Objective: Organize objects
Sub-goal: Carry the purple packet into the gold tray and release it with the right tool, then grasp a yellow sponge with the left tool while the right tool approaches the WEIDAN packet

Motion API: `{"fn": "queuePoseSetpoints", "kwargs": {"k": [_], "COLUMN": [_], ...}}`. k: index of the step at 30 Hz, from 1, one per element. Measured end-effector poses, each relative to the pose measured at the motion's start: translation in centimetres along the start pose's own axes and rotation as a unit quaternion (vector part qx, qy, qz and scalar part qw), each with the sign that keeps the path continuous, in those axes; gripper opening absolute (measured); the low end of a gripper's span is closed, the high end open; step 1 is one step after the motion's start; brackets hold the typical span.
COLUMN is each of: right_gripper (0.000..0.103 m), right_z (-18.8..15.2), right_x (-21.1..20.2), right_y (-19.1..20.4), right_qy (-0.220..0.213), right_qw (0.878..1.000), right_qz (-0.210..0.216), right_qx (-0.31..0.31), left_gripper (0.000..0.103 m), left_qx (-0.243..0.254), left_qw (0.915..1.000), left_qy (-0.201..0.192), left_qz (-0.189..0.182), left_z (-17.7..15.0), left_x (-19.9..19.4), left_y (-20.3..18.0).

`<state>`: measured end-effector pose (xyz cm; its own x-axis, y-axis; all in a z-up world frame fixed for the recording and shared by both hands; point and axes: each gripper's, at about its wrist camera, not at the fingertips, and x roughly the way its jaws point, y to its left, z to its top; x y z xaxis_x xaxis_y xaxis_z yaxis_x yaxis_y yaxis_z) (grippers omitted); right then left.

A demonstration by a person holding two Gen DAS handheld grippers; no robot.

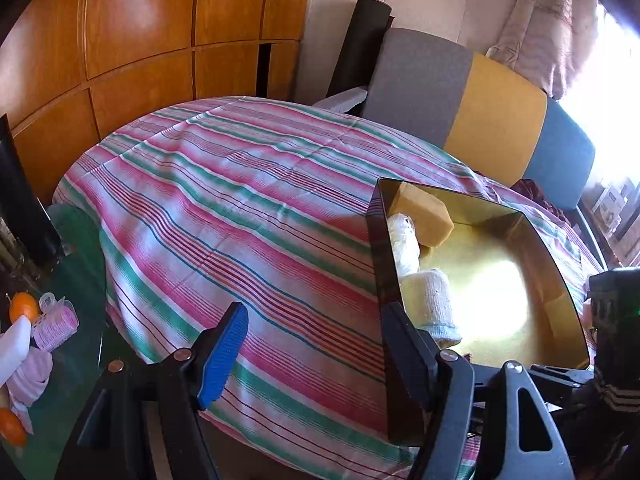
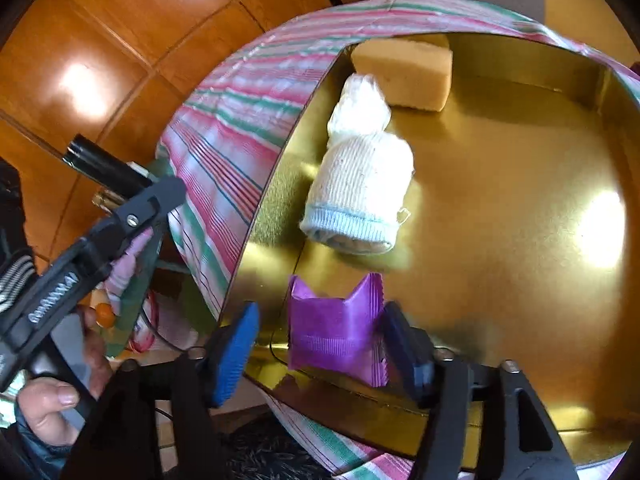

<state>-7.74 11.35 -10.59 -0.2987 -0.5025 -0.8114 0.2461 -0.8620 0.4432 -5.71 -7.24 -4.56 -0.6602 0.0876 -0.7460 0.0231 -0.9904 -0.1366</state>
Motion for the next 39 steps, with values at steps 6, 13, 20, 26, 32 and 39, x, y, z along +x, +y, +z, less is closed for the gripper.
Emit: {"fn": "queuePoseSetpoints", "kwargs": {"k": [6,13,20,26,32,39], "right_gripper": [0.076,0.077,0.081,0.081,0.081,0.084], "right_z": [-0.5,-1.8,-3.3,-6.2,-9.5,-14.2], "right_x": [-2.0,-6.2,-10.8,-14.8,-20.4,-28.7], "right_y": [-0.4,-1.6,-4.4,-9.4,-16.3,-24.9], "right_qy": [-0.022,-0.078,-0.132,-0.151,-0.181,-0.232], "right_qw": [1.0,0.996,0.987,0.975,0.949,0.897], "right_qz": [0.009,-0.03,-0.069,-0.113,-0.164,-0.242], "right_qx": [0.011,0.027,0.059,0.114,0.197,0.287], "left_gripper": [0.071,0.071,0.071,0.071,0.07,0.07], "left_qx": [0.02,0.054,0.1,0.143,0.185,0.247], "left_qw": [0.9998,0.9981,0.9934,0.9862,0.9772,0.9583], "left_qy": [-0.006,-0.012,-0.009,-0.004,-0.002,0.002], "left_qz": [-0.008,-0.027,-0.056,-0.083,-0.104,-0.144], "left_z": [-0.1,-0.6,-1.4,-1.9,-2.1,-2.7], "left_x": [-0.6,-1.7,-2.4,-2.7,-3.0,-3.6], "left_y": [-1.3,-3.8,-7.4,-10.8,-14.5,-20.1]}}
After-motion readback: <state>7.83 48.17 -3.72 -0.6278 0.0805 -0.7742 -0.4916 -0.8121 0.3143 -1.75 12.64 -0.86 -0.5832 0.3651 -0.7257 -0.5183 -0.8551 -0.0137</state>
